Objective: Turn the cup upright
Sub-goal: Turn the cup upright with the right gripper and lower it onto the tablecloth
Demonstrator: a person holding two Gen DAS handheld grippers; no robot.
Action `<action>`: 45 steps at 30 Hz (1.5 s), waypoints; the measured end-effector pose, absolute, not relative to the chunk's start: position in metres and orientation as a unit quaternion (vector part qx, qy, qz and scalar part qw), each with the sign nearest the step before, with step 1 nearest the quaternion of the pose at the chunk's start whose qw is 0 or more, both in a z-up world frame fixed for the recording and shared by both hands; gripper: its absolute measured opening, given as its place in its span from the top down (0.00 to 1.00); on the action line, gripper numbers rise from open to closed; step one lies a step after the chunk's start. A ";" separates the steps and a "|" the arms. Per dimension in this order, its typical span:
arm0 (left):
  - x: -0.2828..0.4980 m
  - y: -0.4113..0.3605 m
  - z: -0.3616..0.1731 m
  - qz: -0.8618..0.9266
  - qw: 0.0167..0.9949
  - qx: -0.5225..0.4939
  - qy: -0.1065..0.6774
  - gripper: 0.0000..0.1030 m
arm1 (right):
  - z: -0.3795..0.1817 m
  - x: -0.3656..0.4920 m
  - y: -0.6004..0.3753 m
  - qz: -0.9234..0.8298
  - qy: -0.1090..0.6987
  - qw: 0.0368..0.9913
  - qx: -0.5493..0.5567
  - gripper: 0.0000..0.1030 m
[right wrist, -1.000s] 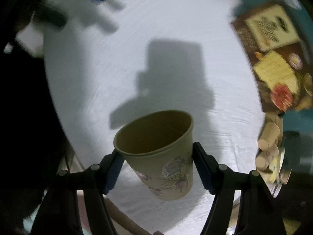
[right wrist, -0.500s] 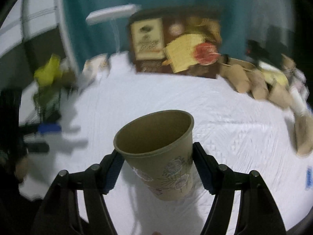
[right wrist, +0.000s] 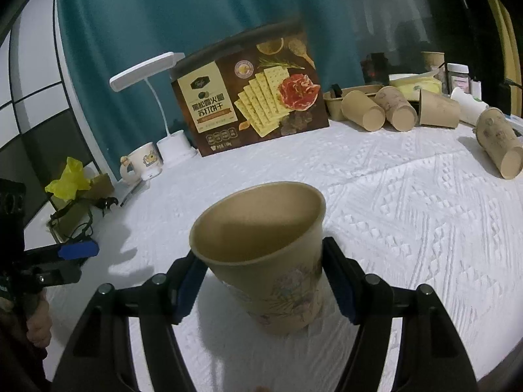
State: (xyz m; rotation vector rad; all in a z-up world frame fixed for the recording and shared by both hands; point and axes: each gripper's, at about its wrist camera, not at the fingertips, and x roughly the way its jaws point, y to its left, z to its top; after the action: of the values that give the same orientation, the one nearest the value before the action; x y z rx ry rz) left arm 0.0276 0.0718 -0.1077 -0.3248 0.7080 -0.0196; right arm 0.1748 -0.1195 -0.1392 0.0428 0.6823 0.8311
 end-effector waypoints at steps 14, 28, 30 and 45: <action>0.032 0.070 -0.112 -0.005 0.922 -0.156 0.354 0.21 | -0.153 0.161 -0.113 0.357 0.347 0.867 -0.023 0.35; 0.027 0.060 -0.110 -0.010 0.925 -0.135 0.355 0.21 | -0.154 0.123 -0.136 0.318 0.357 0.878 -0.033 0.35; 0.026 0.057 -0.109 -0.013 0.925 -0.132 0.355 0.21 | -0.153 0.117 -0.143 0.310 0.359 0.880 -0.031 0.35; 0.014 0.022 -0.081 -0.024 0.941 -0.077 0.329 0.21 | -0.113 0.078 -0.199 0.218 0.366 0.905 -0.014 0.33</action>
State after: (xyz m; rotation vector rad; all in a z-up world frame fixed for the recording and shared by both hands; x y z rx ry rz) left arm 0.0142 0.0223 -0.0814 -0.1562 0.6706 -0.0488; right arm 0.0781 -0.1989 -0.1134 -0.0294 0.7563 0.4512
